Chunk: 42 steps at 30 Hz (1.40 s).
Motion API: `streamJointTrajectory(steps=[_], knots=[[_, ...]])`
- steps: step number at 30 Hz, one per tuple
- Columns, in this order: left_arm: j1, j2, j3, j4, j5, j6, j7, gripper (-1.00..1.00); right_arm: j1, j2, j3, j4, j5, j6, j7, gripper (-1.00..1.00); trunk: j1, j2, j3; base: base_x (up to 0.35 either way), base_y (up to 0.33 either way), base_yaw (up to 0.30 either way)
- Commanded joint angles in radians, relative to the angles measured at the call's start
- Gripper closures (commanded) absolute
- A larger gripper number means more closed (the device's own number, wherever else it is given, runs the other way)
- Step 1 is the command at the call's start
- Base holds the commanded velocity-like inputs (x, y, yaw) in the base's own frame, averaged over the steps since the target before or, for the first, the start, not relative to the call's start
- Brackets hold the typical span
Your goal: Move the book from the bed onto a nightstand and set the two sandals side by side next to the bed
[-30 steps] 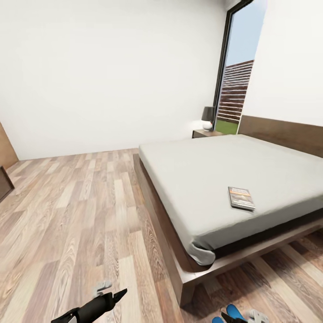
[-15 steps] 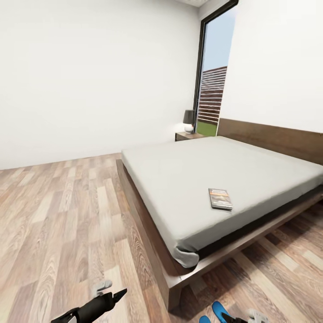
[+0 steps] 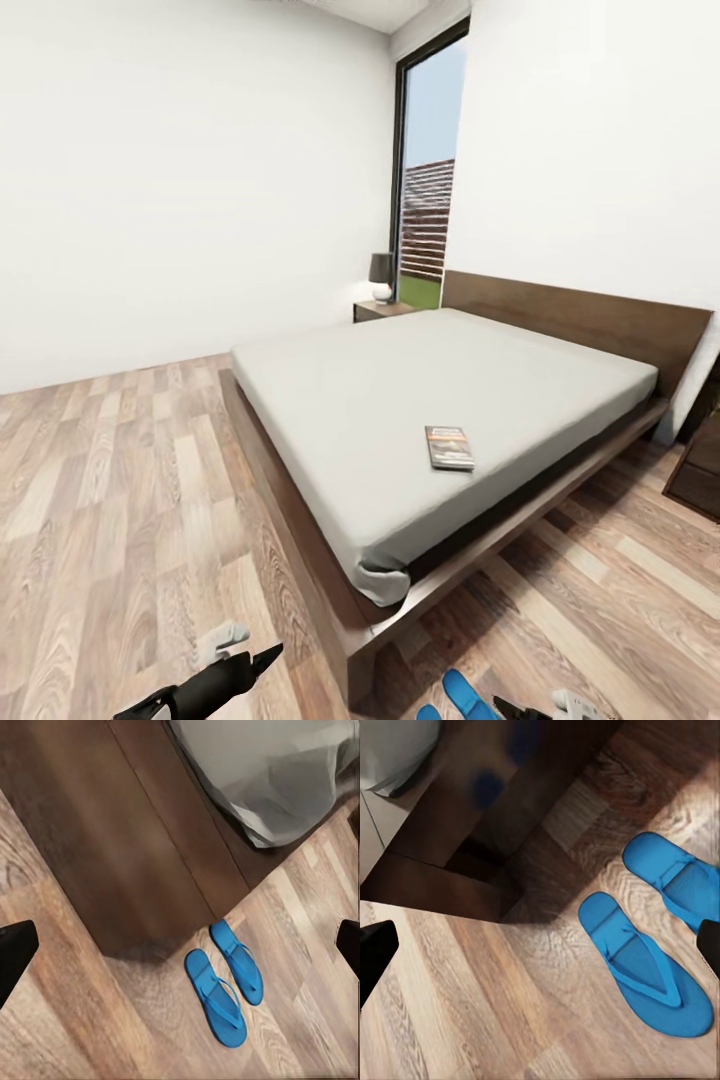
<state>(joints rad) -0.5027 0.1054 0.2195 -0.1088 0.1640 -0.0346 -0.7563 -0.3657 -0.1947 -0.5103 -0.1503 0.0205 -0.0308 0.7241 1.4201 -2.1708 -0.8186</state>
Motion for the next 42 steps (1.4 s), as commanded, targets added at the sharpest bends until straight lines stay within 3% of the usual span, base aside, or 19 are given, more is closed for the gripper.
streamJointTrajectory(steps=[1, 35, 42], knots=[[0.000, 0.000, -0.003, 0.001, 0.005, -0.004, -0.003, -1.00, -0.001, 0.000, -0.003, 0.001, 0.003, -0.003, 0.003, -1.00, -0.004, 0.007, 0.003, 0.000, 0.000, -0.259], [0.000, -0.001, -0.003, 0.001, 0.005, -0.004, -0.002, -1.00, -0.001, 0.000, -0.003, 0.001, 0.003, -0.003, 0.003, -1.00, -0.134, 0.245, 0.141, 0.000, 0.000, -0.238], [0.000, -0.002, -0.004, 0.001, 0.005, -0.007, 0.001, -1.00, -0.001, 0.000, -0.003, 0.001, 0.003, -0.003, 0.003, -1.00, -0.142, 0.259, 0.149, 0.000, 0.000, -0.154]])
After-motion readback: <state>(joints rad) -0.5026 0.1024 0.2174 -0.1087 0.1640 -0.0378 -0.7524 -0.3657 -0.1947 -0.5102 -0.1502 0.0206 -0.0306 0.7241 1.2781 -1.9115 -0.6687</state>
